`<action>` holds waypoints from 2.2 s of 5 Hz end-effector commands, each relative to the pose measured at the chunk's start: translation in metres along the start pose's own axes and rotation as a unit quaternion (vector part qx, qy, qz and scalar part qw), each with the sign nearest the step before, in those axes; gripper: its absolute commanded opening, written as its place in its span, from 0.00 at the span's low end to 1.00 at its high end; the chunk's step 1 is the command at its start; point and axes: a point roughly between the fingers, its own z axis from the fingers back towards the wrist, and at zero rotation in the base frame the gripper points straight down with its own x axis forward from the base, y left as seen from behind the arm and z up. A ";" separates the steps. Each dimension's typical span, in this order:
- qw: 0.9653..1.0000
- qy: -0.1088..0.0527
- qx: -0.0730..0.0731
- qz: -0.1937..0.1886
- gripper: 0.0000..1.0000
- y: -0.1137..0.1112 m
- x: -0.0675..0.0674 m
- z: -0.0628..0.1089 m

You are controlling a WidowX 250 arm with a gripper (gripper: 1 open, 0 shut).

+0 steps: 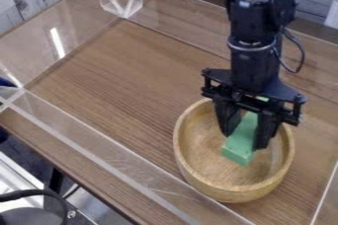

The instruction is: Put the green block in the brown bowl

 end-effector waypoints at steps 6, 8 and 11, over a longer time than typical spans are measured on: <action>1.000 0.013 0.011 -0.011 0.00 -0.001 -0.010 -0.005; 1.000 0.017 0.012 -0.012 0.00 -0.001 -0.012 -0.003; 1.000 0.019 0.011 -0.008 0.00 0.001 -0.009 -0.001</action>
